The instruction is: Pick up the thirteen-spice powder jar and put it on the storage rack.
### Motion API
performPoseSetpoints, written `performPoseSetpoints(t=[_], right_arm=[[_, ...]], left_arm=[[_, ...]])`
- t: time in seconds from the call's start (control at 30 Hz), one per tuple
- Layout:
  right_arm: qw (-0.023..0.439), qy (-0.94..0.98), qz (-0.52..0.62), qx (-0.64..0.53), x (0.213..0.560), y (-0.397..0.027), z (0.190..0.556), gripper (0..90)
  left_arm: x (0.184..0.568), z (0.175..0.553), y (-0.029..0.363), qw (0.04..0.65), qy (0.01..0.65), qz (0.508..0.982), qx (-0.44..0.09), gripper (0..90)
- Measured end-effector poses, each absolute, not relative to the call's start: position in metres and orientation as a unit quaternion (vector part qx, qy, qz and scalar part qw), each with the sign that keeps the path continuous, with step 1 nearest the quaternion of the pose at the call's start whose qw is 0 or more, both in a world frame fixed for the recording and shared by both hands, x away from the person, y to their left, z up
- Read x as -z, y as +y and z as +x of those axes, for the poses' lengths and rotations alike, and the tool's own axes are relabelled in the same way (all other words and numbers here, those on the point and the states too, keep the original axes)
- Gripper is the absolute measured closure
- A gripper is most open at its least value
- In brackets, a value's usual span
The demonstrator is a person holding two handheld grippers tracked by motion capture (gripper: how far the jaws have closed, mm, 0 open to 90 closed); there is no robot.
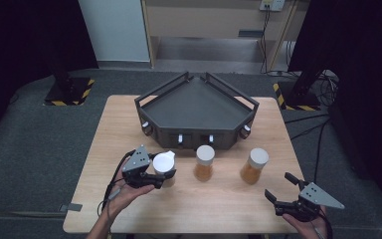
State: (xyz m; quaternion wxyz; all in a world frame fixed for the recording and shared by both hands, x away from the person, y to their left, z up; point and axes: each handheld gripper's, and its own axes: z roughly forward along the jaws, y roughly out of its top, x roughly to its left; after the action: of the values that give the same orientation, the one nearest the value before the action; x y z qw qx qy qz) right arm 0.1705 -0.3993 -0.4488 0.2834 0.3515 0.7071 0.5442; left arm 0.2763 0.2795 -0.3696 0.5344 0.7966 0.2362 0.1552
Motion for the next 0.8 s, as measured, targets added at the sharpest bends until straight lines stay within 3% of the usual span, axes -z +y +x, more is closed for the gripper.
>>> performPoseSetpoints(t=[0.8], right_arm=[[0.289, 0.708, 0.348, -0.542, 0.449, -0.398, 0.170, 5.0]], left_arm=[[0.336, 0.287, 0.282, 0.529, 0.229, 0.802, -0.157, 29.5]])
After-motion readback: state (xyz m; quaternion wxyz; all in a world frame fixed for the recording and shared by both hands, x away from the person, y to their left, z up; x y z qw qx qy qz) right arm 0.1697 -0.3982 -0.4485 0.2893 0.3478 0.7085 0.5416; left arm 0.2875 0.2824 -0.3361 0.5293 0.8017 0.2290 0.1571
